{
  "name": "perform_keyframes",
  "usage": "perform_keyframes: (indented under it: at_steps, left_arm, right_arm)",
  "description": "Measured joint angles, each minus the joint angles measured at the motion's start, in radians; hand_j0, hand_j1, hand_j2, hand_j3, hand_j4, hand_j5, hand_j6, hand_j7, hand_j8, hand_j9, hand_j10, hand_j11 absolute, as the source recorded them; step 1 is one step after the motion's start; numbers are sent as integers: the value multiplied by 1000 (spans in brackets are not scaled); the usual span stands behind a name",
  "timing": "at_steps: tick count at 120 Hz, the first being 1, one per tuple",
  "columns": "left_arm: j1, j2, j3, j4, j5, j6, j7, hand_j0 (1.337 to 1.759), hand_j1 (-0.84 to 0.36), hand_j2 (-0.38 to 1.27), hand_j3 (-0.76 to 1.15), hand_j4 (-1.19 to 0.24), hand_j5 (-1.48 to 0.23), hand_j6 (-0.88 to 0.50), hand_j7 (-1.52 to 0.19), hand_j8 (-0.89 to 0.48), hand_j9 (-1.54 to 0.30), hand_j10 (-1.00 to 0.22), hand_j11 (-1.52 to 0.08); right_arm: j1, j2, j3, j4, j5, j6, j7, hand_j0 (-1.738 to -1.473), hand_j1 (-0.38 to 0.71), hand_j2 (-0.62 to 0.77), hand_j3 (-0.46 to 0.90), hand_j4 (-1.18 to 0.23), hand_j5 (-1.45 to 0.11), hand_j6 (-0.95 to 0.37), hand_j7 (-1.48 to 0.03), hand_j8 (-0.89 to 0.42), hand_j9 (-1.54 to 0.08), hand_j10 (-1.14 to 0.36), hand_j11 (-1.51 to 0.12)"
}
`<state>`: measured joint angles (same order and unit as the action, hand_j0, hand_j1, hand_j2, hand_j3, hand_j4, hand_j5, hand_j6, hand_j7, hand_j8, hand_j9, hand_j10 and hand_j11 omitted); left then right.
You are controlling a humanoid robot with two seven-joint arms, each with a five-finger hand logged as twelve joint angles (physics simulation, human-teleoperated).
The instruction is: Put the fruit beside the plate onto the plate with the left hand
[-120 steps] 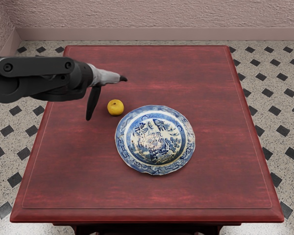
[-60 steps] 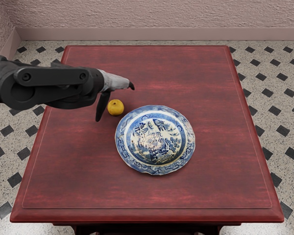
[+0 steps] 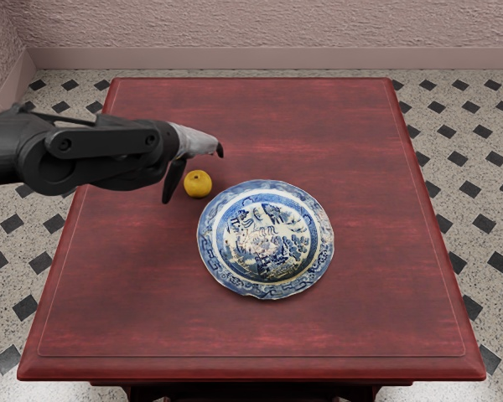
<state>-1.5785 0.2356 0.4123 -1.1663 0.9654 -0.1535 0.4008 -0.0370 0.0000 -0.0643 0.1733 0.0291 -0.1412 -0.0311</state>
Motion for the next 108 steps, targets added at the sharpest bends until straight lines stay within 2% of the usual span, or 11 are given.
perform_keyframes:
  at_steps: [22,65,84,108]
  left_arm:
    - [11,-6,-1,12,2,-6,-15,1658,148,35,0,-170,-219,-170,-219,-170,-219,-169,-219]
    - [25,-19,-1,37,2,-38,-88,1658,143,35,0,-174,-225,-175,-225,-175,-225,-174,-224]
    - [27,-19,-1,50,2,-39,-97,1658,72,47,0,-233,-302,-234,-302,-234,-301,-233,-301]
    - [41,-22,-1,87,2,-1,-128,1658,31,54,0,-267,-346,-268,-346,-268,-346,-267,-345]
  right_arm:
    - [0,0,0,0,0,0,0,-1658,-314,-6,0,-30,-38,-30,-38,-30,-38,-29,-38]
    - [0,0,0,0,0,0,0,-1658,-314,-6,0,-30,-38,-30,-38,-30,-38,-29,-38]
    - [0,0,0,0,0,0,0,-1658,-314,-6,0,-30,-38,-30,-38,-30,-38,-29,-38]
    - [0,0,0,0,0,0,0,-1658,-314,-6,0,-30,-38,-30,-38,-30,-38,-29,-38]
